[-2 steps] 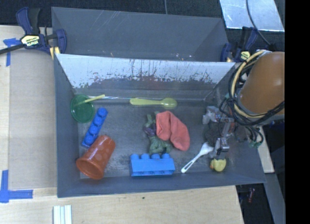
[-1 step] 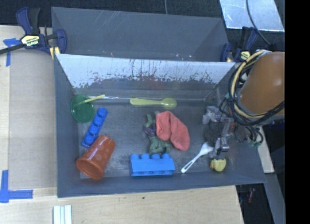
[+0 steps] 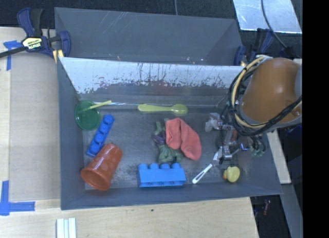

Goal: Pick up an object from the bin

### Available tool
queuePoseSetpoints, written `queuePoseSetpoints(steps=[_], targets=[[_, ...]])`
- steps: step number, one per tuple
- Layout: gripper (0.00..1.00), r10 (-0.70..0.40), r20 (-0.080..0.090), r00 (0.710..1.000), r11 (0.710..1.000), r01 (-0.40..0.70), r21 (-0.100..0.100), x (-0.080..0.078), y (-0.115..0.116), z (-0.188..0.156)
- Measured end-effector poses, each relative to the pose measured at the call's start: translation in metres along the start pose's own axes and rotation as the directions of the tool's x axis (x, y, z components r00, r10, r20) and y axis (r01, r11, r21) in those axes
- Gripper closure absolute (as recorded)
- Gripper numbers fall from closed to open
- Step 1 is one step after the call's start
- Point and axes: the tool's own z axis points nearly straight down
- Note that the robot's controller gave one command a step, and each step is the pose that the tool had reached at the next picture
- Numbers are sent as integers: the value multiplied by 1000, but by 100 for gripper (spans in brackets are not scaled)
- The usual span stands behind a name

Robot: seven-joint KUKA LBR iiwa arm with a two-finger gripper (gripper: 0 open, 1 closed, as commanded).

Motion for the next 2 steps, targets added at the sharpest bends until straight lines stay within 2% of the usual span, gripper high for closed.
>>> queuePoseSetpoints(steps=[1,2], targets=[[100,-211,4,977,977,211,2,-18,18,-81],[100,-211,4,977,977,211,2,-18,18,-81]])
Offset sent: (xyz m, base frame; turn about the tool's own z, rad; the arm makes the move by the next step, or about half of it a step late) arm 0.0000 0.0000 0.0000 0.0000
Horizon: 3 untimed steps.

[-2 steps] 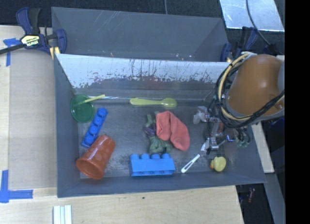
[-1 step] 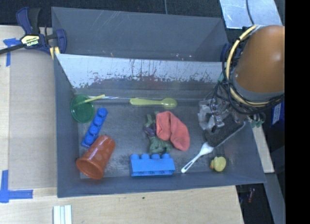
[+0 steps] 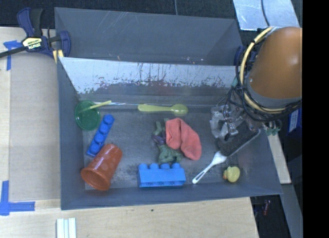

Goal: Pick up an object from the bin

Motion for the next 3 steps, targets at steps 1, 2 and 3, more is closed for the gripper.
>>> queuePoseSetpoints(steps=[1,2,3], targets=[[100,-151,9,989,989,151,6,-49,30,30],[0,-73,5,997,997,73,2,-37,44,49],[0,-40,3,999,999,40,2,-26,43,51]])
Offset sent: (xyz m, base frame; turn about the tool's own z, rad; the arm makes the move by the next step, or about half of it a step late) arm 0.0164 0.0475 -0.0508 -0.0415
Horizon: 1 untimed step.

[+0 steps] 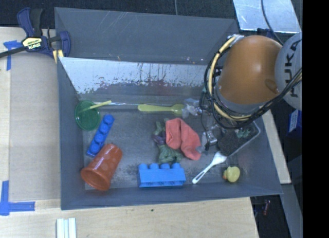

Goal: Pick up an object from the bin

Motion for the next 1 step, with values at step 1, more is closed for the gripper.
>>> queuePoseSetpoints(steps=[1], targets=[[0,-72,8,997,997,72,3,-1,6,79]])
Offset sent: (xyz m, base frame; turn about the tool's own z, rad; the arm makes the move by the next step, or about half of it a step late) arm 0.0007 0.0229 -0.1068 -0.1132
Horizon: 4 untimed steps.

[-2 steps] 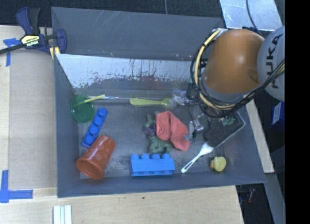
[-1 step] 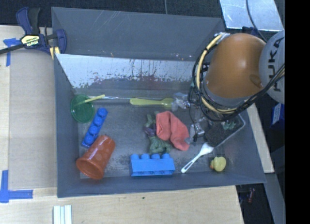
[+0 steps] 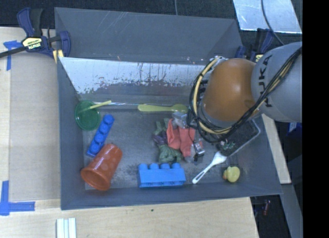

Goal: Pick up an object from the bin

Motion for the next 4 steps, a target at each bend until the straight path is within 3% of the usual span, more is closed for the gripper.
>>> queuePoseSetpoints(steps=[1,2,3,4], targets=[[0,-42,6,999,999,42,3,-5,17,28],[100,-7,7,1000,1000,7,3,-3,12,24],[100,-7,7,1000,1000,7,3,-3,12,24],[100,-40,-1,999,999,40,0,15,39,-46]])
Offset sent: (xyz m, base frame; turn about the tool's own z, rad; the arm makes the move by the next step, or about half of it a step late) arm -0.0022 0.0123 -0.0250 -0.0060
